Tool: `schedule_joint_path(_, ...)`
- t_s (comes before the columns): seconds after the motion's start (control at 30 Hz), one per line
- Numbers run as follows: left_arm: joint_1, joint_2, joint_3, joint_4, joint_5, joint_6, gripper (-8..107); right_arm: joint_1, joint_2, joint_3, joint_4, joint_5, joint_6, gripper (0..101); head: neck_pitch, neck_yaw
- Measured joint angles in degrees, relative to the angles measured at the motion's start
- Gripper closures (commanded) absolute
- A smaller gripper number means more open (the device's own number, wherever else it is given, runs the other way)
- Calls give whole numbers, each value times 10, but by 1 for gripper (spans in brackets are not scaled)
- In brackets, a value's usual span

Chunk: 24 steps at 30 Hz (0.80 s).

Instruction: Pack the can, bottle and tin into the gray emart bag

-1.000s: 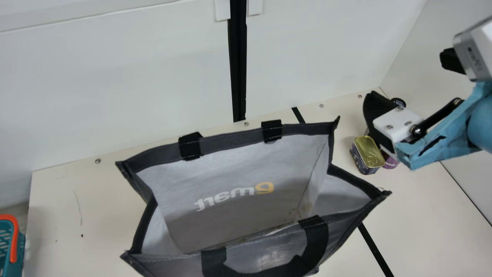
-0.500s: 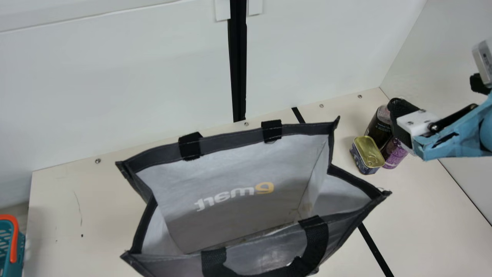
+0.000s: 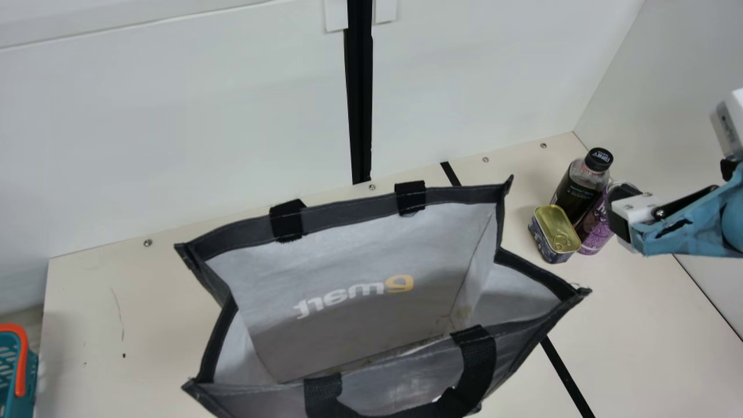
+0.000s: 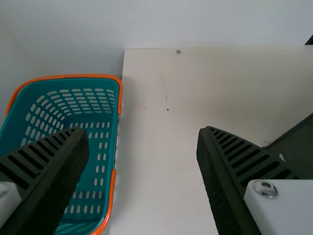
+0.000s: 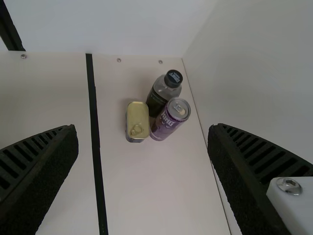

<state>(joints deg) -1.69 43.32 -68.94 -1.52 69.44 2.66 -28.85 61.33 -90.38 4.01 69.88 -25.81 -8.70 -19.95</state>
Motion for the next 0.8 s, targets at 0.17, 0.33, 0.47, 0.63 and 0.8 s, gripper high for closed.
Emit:
schedule_joint_path(0.17,0,0,0,0,0,0,9,-16,-1,21,5,0,-1,10,0,0)
schedule_joint_path(0.33,0,0,0,0,0,0,9,-20,-1,28,8,-1,-1,10,0,0)
schedule_joint_path(0.47,0,0,0,0,0,0,9,-20,-1,28,8,-1,-1,10,0,0)
schedule_joint_path(0.63,0,0,0,0,0,0,9,-20,-1,28,8,-1,-1,10,0,0)
schedule_joint_path(0.8,0,0,0,0,0,0,9,-20,-1,28,8,-1,-1,10,0,0)
